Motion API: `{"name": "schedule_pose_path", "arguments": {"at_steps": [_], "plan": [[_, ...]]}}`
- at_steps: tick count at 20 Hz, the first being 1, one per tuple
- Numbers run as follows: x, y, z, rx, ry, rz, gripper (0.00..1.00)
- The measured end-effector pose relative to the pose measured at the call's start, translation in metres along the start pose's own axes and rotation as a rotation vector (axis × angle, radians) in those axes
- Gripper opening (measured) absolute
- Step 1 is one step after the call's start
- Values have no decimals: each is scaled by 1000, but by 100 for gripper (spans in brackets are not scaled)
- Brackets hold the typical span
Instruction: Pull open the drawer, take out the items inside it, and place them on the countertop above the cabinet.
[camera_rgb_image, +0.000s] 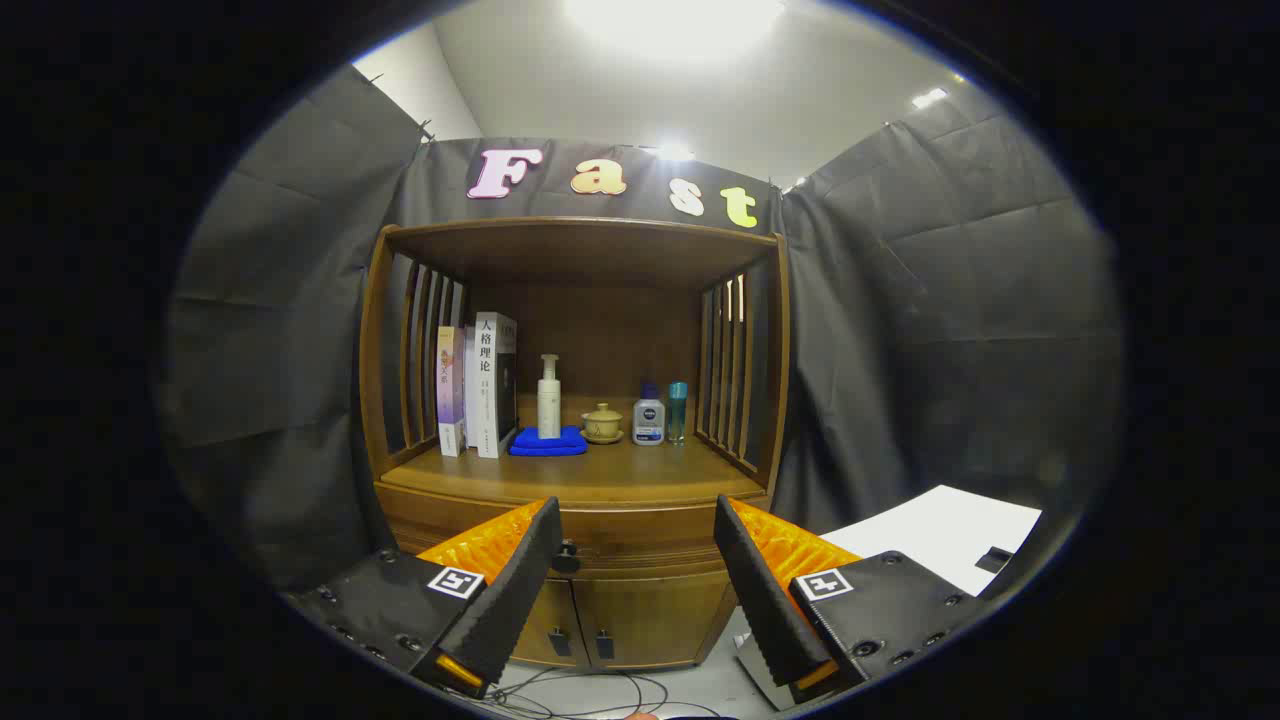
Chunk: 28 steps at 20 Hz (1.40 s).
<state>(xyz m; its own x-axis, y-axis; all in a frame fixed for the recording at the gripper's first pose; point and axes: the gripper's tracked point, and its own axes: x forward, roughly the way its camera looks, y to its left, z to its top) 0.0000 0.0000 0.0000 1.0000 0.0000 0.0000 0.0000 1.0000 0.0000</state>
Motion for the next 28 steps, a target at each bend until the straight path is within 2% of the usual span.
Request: {"name": "schedule_pose_path", "arguments": {"at_steps": [12,21,28], "plan": [[2,14,3,7,-14,26,97],[7,10,0,4,-11,5,97],[44,40,-3,-13,-32,23,97]]}}
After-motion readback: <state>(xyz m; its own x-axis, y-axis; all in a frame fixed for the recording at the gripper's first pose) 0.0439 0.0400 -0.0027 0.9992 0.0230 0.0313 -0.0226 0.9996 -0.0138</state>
